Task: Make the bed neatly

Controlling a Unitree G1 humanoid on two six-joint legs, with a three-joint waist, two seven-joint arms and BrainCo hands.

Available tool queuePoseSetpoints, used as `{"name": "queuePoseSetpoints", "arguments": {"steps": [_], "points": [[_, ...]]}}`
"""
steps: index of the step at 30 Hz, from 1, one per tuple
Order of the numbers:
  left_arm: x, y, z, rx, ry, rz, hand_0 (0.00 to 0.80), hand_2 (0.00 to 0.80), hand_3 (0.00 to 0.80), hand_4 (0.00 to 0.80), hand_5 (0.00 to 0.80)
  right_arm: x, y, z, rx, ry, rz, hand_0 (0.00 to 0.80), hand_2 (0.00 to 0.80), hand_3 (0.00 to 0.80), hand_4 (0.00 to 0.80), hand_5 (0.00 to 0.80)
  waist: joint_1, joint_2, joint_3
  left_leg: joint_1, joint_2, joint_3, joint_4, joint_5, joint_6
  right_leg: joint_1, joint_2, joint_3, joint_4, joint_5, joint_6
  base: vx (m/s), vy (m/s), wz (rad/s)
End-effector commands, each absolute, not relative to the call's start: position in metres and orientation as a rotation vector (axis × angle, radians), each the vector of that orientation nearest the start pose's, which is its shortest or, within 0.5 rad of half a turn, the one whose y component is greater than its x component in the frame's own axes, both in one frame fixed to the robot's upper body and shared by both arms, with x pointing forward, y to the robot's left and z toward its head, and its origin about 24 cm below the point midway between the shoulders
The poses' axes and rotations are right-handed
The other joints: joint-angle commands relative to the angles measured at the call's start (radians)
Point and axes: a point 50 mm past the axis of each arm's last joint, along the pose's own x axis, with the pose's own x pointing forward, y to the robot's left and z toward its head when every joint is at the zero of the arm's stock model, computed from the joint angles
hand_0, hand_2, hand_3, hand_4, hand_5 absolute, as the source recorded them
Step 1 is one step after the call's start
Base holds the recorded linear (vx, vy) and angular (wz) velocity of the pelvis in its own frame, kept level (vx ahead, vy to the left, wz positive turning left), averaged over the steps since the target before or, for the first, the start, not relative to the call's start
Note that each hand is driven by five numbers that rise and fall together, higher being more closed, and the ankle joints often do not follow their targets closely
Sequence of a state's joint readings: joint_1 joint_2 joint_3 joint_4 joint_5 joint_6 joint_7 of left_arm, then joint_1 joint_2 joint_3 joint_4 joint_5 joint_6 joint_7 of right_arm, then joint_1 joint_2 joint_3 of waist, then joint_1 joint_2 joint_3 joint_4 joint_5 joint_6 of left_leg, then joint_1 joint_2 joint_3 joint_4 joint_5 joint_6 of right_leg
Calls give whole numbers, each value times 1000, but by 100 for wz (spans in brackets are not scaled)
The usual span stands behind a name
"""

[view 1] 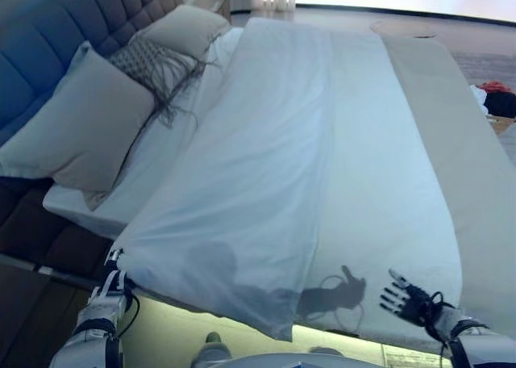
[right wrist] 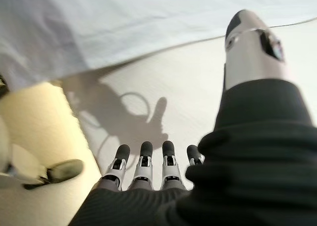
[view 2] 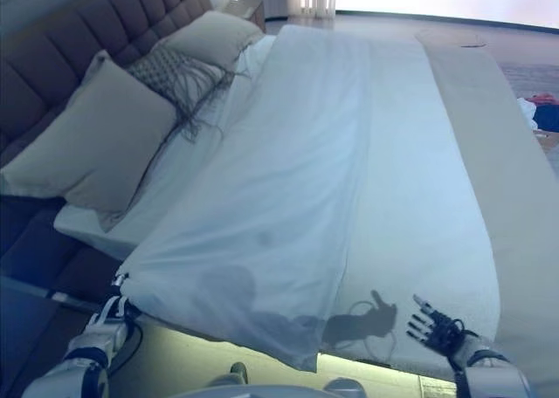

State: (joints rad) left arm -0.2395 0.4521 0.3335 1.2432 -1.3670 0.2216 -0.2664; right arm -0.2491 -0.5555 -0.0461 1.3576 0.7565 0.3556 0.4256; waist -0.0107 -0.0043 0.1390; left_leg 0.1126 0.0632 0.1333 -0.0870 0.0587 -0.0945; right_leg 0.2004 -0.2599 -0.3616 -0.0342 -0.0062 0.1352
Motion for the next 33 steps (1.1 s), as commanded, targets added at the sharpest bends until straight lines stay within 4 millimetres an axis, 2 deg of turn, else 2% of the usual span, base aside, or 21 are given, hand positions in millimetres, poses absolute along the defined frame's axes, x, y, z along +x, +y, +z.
{"name": "queuePoseSetpoints", "arguments": {"steps": [1, 3, 4, 6, 7, 9, 14, 20, 27, 32, 33], "points": [[133, 390, -69, -1197, 218, 912, 800, 800, 800, 800, 800, 159, -331, -94, 609, 999, -335, 0, 0, 0, 0, 0, 104, 43, -41, 22, -14, 5, 5, -74, 11, -105, -35, 52, 53, 101, 51, -59, 252, 5], [125, 386, -74, -1187, 266, 868, 800, 800, 800, 800, 800, 159, -322, -99, 610, 1020, -306, 0, 0, 0, 0, 0, 111, 43, -40, 21, -22, 26, 0, -81, 28, -123, -24, 37, 116, 85, 50, -85, 189, 0], [125, 381, -78, -1184, 277, 843, 800, 800, 800, 800, 800, 158, -317, -103, 621, 1022, -295, 0, 0, 0, 0, 0, 116, 38, -43, 13, -30, 25, 0, -79, 41, -128, 4, 43, 151, 57, 42, -86, 99, -1], [129, 374, -82, -1187, 295, 827, 800, 800, 800, 800, 800, 156, -315, -104, 640, 1015, -299, 0, 0, 0, 0, 0, 121, 25, -53, -1, -42, 6, 0, -74, 48, -131, 30, 53, 126, 54, 31, -64, 21, -1], [130, 372, -82, -1191, 290, 830, 800, 800, 800, 800, 800, 157, -315, -104, 639, 1009, -295, 0, 0, 0, 0, 0, 126, 18, -56, -6, -44, 2, 0, -75, 46, -131, 25, 44, 116, 70, 29, -39, 7, -3], [133, 372, -83, -1187, 285, 841, 800, 800, 800, 800, 800, 159, -316, -103, 631, 1001, -300, 0, 0, 0, 0, 0, 124, 13, -56, -8, -43, -7, 0, -81, 49, -132, 33, 58, 97, 62, 25, -14, 6, -4], [137, 375, -79, -1171, 284, 842, 800, 800, 800, 800, 800, 164, -319, -99, 614, 1006, -297, 0, 0, 0, 0, 0, 131, -2, -59, -5, -36, -1, 0, -89, 47, -103, 47, 40, 51, 41, 26, 2, 3, -3], [131, 374, -82, -1150, 299, 854, 800, 800, 800, 800, 800, 149, -325, -102, 611, 1045, -331, 0, 0, 0, 0, 0, 130, -17, -60, 10, -27, 8, 0, -99, 45, -74, 57, 37, 22, 27, 29, 31, 4, 0], [125, 383, -78, -1121, 284, 871, 800, 800, 800, 800, 800, 143, -328, -103, 604, 1061, -341, 0, 0, 0, 0, 0, 133, -19, -59, 14, -27, 4, 0, -104, 44, -60, 58, 34, 8, 26, 28, 4, 21, -1], [123, 379, -81, -1124, 318, 853, 781, 781, 781, 781, 781, 143, -325, -105, 597, 1073, -339, 0, 0, 0, 0, 0, 141, -16, -52, 15, -32, -6, 0, -105, 47, -62, 52, 27, 18, 22, 30, -1, 49, 1], [122, 375, -84, -1127, 350, 845, 0, 0, 0, 0, 0, 142, -324, -106, 594, 1076, -334, 0, 0, 0, 0, 0, 143, -16, -50, 15, -33, -6, 0, -105, 48, -62, 51, 25, 19, 22, 30, -4, 39, 1]]}}
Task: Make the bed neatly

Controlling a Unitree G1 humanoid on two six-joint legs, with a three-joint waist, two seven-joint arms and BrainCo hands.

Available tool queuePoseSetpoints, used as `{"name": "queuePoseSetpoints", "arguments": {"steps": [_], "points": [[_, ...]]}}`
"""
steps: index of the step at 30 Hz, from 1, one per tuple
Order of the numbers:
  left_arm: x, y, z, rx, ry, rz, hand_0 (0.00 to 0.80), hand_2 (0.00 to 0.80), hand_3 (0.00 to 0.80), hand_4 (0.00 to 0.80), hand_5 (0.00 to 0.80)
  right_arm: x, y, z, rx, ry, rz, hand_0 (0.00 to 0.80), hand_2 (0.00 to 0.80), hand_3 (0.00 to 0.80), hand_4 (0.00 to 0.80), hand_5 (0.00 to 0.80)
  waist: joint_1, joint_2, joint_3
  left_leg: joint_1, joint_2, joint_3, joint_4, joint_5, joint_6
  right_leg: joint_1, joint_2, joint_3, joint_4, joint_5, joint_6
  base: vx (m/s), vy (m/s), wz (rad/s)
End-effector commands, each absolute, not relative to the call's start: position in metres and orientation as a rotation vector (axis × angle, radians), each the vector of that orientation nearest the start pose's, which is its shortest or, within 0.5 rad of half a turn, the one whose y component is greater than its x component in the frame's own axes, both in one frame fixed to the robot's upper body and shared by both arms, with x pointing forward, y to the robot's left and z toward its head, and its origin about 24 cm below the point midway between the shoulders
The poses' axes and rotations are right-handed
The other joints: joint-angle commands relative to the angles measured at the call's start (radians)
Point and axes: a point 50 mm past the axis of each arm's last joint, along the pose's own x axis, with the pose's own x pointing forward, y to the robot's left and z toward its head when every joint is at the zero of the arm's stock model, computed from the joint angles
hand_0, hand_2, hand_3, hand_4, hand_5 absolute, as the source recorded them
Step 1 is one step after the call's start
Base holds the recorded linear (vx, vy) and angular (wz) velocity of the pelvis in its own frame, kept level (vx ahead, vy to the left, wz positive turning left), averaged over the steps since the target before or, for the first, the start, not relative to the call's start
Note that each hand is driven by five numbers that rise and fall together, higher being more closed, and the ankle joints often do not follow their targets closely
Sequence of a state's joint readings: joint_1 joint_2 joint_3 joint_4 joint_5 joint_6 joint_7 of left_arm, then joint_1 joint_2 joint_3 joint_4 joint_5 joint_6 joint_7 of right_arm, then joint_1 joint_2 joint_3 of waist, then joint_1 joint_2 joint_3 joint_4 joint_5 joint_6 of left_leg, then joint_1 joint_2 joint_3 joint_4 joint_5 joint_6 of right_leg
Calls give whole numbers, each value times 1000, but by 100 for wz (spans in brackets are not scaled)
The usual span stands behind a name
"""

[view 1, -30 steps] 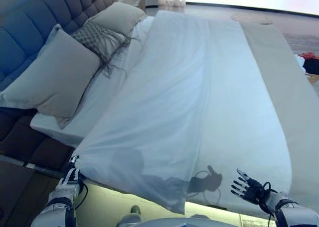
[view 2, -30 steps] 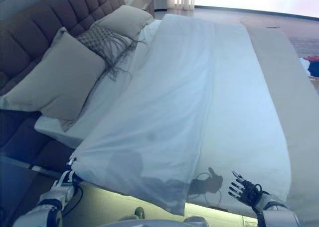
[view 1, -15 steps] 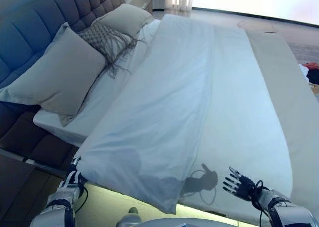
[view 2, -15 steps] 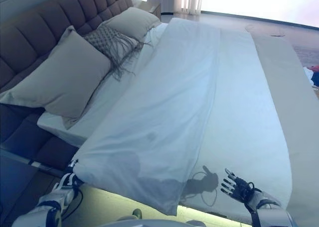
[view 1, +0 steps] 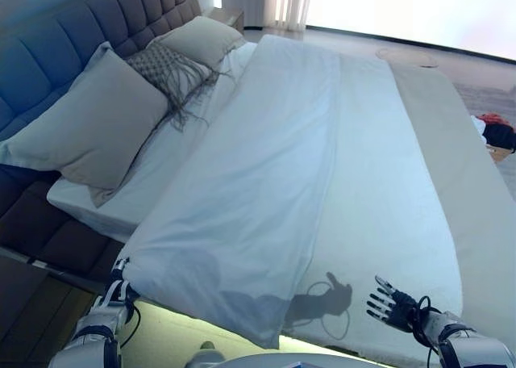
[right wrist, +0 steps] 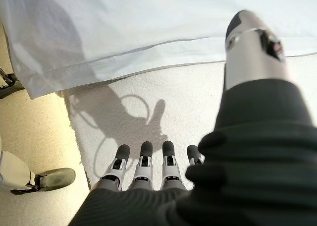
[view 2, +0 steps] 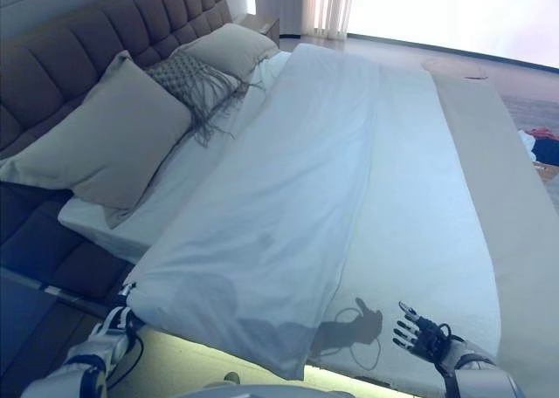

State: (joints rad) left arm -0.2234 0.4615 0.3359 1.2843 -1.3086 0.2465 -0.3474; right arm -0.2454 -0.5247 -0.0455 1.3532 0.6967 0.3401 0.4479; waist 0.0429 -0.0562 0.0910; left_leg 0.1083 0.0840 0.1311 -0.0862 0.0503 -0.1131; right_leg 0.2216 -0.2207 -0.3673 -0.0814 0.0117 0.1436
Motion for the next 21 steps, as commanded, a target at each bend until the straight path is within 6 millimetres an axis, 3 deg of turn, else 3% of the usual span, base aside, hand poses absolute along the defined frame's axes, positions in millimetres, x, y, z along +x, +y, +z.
{"name": "queuePoseSetpoints", "arguments": {"steps": [1, 7, 13, 21], "points": [[120, 371, -88, -1124, 378, 844, 0, 0, 0, 0, 0, 142, -323, -107, 591, 1077, -327, 0, 0, 0, 0, 0, 89, 35, -1, 20, -54, -4, -1, -98, 67, -82, 11, 30, 64, 5, 22, -6, 39, 2], [109, 354, -103, -1083, 541, 805, 0, 0, 0, 0, 0, 147, -320, -105, 581, 1071, -285, 0, 0, 0, 0, 0, 91, 29, 3, 13, -52, -5, -1, -96, 66, -80, 14, 27, 51, 8, 21, -6, 14, 2], [94, 344, -112, -1063, 573, 760, 0, 0, 0, 0, 0, 144, -321, -106, 582, 1070, -283, 0, 0, 0, 0, 0, 101, 24, 9, 14, -48, -6, -1, -96, 66, -77, 14, 21, 51, 8, 21, -12, 15, 12], [71, 320, -126, -983, 751, 577, 0, 0, 0, 0, 0, 149, -319, -105, 602, 1047, -294, 0, 0, 0, 0, 0, 127, 23, 29, 10, -49, -17, -1, -91, 72, -81, 11, 10, 67, 6, 19, -29, -10, 17]]}}
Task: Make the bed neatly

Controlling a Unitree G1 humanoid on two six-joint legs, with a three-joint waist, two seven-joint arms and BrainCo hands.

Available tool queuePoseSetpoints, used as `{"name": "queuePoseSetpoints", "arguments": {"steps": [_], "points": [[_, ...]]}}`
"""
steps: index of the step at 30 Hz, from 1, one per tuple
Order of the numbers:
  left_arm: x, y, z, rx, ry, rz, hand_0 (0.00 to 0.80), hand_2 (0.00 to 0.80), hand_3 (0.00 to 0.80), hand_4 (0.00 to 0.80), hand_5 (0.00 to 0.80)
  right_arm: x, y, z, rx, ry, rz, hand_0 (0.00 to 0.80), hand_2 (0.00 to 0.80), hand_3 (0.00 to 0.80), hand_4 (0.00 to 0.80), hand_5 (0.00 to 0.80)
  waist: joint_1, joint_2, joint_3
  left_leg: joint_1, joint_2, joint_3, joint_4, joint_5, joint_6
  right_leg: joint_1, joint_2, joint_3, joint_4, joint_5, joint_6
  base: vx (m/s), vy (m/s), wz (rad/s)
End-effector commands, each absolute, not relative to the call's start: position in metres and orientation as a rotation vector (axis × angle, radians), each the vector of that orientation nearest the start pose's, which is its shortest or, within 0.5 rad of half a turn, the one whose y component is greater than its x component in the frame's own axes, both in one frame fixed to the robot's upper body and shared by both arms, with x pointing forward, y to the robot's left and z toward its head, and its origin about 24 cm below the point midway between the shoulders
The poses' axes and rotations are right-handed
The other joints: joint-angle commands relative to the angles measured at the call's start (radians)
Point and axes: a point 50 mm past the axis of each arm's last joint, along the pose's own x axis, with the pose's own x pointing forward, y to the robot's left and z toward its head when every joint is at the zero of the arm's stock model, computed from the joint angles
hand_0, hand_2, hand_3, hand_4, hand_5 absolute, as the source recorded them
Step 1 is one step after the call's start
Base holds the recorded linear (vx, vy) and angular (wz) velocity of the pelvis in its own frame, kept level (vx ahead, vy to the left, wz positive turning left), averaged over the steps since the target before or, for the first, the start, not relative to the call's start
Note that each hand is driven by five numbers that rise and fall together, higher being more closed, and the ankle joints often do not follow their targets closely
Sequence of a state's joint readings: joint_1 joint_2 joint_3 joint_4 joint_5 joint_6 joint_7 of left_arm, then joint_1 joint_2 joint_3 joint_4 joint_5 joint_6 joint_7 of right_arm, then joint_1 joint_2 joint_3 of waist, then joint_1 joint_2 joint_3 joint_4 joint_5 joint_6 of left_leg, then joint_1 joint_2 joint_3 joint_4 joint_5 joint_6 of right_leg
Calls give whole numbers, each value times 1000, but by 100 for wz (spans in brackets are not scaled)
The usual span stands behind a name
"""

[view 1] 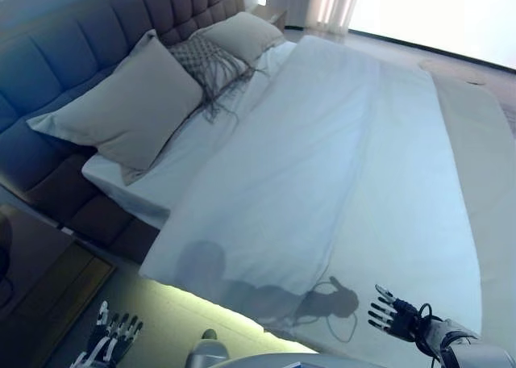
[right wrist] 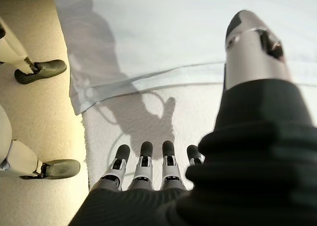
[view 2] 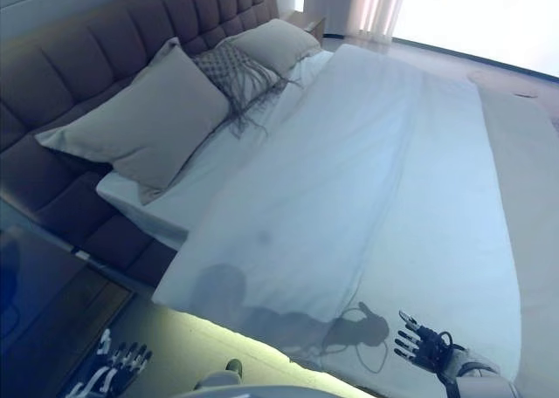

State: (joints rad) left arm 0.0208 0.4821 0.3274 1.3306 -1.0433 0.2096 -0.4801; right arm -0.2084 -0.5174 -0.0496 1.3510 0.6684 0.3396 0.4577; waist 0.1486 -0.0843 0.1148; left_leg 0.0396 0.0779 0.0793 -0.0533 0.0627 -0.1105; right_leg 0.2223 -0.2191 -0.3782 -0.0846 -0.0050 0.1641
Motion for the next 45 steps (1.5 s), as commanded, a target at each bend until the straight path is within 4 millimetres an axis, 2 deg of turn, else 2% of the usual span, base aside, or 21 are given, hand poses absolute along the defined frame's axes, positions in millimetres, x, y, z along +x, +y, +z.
{"name": "queuePoseSetpoints", "arguments": {"steps": [1, 7, 10, 13, 18, 21, 24, 25, 27, 29, 30, 31, 34, 38, 40, 45], "points": [[70, 316, -127, -1000, 763, 534, 0, 0, 0, 0, 0, 150, -318, -105, 601, 1047, -289, 0, 0, 0, 0, 0, 22, 53, 7, 79, -43, 34, -34, -102, 70, -83, 9, 21, 74, 23, -1, -24, -5, 17], [73, 282, -133, -1081, 778, 269, 0, 0, 0, 0, 0, 156, -306, -109, 592, 1040, -237, 0, 0, 0, 0, 0, 22, 59, 14, 79, -41, 38, -34, -101, 72, -87, 11, 25, 78, 22, -3, -11, -8, 12], [81, 269, -132, -1076, 733, 113, 0, 0, 0, 0, 0, 164, -302, -110, 480, 1016, -205, 0, 0, 0, 0, 0, 17, 60, 22, 80, -38, 43, -34, -101, 73, -90, 11, 32, 80, 23, -3, 0, 0, 0], [109, 256, -123, -1042, 658, -60, 0, 0, 0, 0, 0, 168, -299, -111, 361, 1029, -213, 0, 0, 0, 0, 0, 9, 65, 31, 76, -36, 47, -34, -100, 74, -101, 9, 41, 82, 29, -1, 0, 0, 0], [155, 232, -106, -1000, 510, -253, 0, 0, 0, 0, 0, 167, -288, -118, 243, 1076, -218, 0, 0, 0, 0, 0, -5, 78, 45, 62, -33, 44, -34, -98, 71, -118, 7, 57, 69, 41, 0, 8, -1, -2], [198, 217, -86, -995, 387, -304, 0, 0, 0, 0, 0, 186, -281, -114, 82, 1057, -235, 0, 0, 0, 0, 0, -21, 99, 79, 25, -33, 35, -34, -89, 68, -171, -1, 74, 79, 47, -1, -105, 22, -6], [245, 204, -56, -1013, 225, -326, 0, 0, 0, 0, 0, 224, -272, -97, -71, 1001, -244, 0, 0, 0, 0, 0, -42, 126, 138, -33, -40, 24, -34, -67, 72, -245, -6, 103, 99, 55, -6, -220, 62, -14], [267, 198, -38, -1005, 156, -351, 0, 0, 0, 0, 0, 246, -267, -84, -89, 961, -252, 0, 0, 0, 0, 0, -50, 139, 172, -67, -44, 24, -34, -54, 74, -282, -7, 117, 108, 58, -9, -252, 69, -10], [291, 192, -14, -995, 67, -397, 0, 0, 0, 0, 0, 275, -262, -63, -123, 911, -258, 0, 0, 0, 0, 0, -57, 152, 216, -112, -54, 29, -34, -32, 77, -331, -6, 135, 123, 62, -15, -267, 59, -20], [322, 186, 28, -970, -71, -485, 0, 0, 0, 0, 0, 305, -270, -30, -179, 830, -270, 0, 0, 0, 0, 0, -70, 168, 291, -230, -69, 45, 67, -23, 74, -427, -16, 149, 186, 64, -25, -313, 61, -13], [327, 185, 36, -965, -96, -497, 0, 0, 0, 0, 0, 310, -271, -25, -188, 819, -276, 0, 0, 0, 0, 0, -71, 170, 297, -256, -70, 47, 92, -26, 73, -450, -19, 151, 207, 60, -27, -253, 61, -17], [337, 181, 56, -969, -159, -527, 0, 0, 0, 0, 0, 319, -275, -11, -205, 783, -287, 0, 0, 0, 0, 0, -78, 176, 332, -310, -75, 49, 164, -35, 72, -505, -28, 151, 272, 54, -32, -150, 51, -18], [351, 173, 95, -980, -272, -562, 0, 0, 0, 0, 0, 333, -280, 10, -210, 729, -303, 0, 0, 0, 0, 0, -85, 186, 375, -405, -84, 50, 306, -85, 79, -609, -44, 164, 415, 12, -47, -112, 54, -11], [357, 158, 137, -1010, -395, -608, 0, 0, 0, 0, 0, 347, -292, 39, -214, 650, -339, 0, 0, 0, 0, 0, -89, 203, 405, -546, -96, 60, 487, -159, 102, -764, -62, 188, 603, -48, -74, -49, 37, 3], [354, 151, 146, -1026, -425, -629, 0, 0, 0, 0, 0, 353, -297, 53, -223, 610, -350, 0, 0, 0, 0, 0, -84, 212, 405, -610, -92, 56, 565, -211, 106, -838, -67, 207, 711, -109, -73, 25, 12, 8], [341, 145, 156, -1048, -488, -667, 0, 0, 0, 0, 0, 367, -302, 86, -288, 522, -325, 0, 0, 0, 0, 0, -69, 227, 405, -741, -80, 67, 704, -265, 120, -982, -78, 224, 888, -176, -87, -21, 14, 6]]}}
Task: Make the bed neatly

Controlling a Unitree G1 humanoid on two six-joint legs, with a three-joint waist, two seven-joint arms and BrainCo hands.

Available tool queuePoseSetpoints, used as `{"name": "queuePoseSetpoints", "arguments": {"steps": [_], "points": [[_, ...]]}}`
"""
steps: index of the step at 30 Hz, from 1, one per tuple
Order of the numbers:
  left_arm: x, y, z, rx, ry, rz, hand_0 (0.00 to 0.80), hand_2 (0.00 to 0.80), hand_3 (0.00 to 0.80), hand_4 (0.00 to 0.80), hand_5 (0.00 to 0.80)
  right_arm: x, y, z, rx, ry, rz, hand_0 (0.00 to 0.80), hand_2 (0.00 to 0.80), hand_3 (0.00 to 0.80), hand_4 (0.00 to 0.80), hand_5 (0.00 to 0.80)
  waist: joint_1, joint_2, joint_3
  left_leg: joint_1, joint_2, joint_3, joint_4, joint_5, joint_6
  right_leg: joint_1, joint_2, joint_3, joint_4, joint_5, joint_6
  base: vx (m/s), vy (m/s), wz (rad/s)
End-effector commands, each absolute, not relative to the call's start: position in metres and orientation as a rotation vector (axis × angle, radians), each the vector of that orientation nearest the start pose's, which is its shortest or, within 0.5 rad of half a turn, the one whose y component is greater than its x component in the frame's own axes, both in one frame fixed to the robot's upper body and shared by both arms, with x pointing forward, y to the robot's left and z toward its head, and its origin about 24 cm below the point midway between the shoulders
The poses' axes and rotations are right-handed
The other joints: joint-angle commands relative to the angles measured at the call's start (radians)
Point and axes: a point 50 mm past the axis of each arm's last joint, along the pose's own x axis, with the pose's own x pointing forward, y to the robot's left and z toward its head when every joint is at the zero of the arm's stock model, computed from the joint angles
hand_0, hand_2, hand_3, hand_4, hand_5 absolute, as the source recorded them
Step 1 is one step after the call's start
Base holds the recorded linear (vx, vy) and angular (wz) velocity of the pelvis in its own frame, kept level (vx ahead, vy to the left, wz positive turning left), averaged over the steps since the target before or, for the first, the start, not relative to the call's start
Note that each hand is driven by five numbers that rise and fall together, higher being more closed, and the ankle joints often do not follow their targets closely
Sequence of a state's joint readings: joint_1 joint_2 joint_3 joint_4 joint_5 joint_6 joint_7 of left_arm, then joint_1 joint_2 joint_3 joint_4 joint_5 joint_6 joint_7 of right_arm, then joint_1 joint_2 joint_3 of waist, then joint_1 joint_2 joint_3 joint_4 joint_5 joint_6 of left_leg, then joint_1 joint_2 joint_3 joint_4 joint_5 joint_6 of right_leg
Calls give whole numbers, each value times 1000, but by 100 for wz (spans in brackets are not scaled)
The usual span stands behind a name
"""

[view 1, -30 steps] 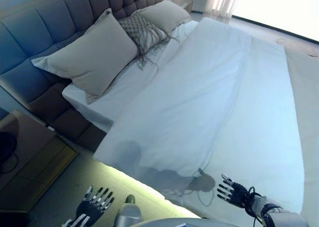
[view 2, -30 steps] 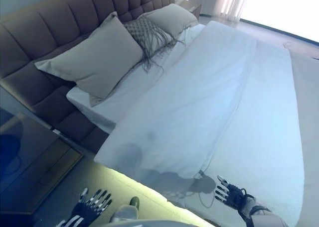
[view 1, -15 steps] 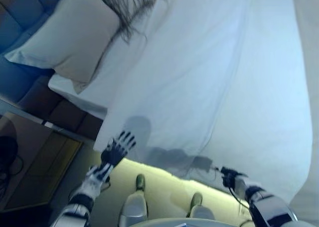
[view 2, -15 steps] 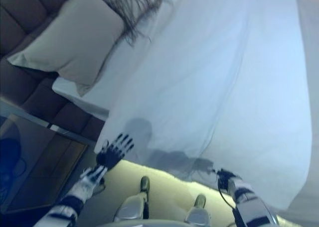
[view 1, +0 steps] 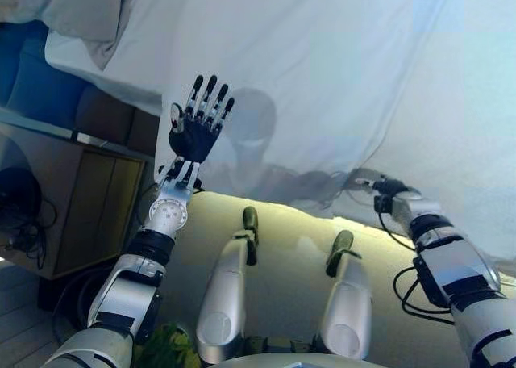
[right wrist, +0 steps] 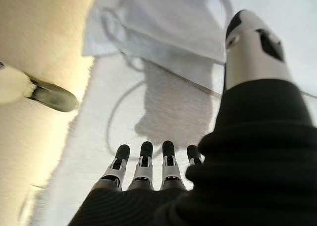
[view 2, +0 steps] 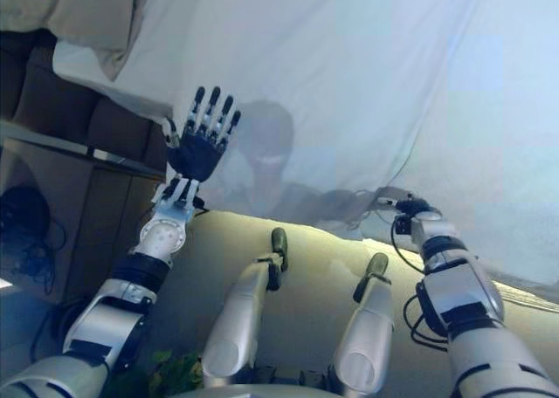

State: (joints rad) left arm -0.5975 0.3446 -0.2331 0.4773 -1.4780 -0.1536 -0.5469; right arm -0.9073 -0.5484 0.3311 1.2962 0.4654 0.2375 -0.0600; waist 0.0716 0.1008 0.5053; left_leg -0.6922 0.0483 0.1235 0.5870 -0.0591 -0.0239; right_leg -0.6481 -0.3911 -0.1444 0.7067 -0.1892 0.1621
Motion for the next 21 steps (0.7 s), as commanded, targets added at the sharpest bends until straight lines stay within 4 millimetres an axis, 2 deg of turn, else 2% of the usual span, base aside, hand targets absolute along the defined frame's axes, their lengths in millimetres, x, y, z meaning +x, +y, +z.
{"name": "queuePoseSetpoints", "arguments": {"steps": [1, 4, 10, 16, 21], "points": [[339, 145, 156, -1051, -496, -672, 0, 0, 0, 0, 0, 369, -302, 92, -302, 507, -313, 0, 0, 0, 0, 0, 11, 45, 15, -32, -48, 24, 88, -152, 36, -136, 94, -4, 124, -2, -88, 0, 0, 0], [334, 146, 158, -1056, -522, -680, 0, 0, 0, 0, 0, 376, -301, 108, -351, 477, -278, 0, 0, 0, 0, 0, 17, 54, 15, -93, -42, 22, 150, -169, 45, -200, 94, 14, 196, -25, -96, 0, 0, 0], [329, 145, 164, -1070, -550, -711, 0, 0, 0, 0, 0, 383, -292, 120, -404, 453, -191, 0, 0, 0, 0, 0, 32, 60, 15, -168, -41, 12, 217, -178, 51, -265, 95, 21, 259, -40, -103, 0, 0, 0], [326, 146, 168, -1057, -576, -733, 0, 0, 0, 0, 0, 388, -276, 118, -434, 464, -66, 0, 0, 0, 0, 0, 46, 59, 15, -197, -42, 3, 226, -174, 50, -286, 99, 14, 266, -39, -104, 4, -17, -3], [326, 145, 169, -1049, -561, -744, 0, 0, 0, 0, 0, 393, -259, 118, -378, 439, 48, 0, 0, 0, 0, 0, 58, 59, 15, -205, -45, -5, 227, -170, 48, -288, 99, 3, 264, -36, -105, -6, -40, 1]]}}
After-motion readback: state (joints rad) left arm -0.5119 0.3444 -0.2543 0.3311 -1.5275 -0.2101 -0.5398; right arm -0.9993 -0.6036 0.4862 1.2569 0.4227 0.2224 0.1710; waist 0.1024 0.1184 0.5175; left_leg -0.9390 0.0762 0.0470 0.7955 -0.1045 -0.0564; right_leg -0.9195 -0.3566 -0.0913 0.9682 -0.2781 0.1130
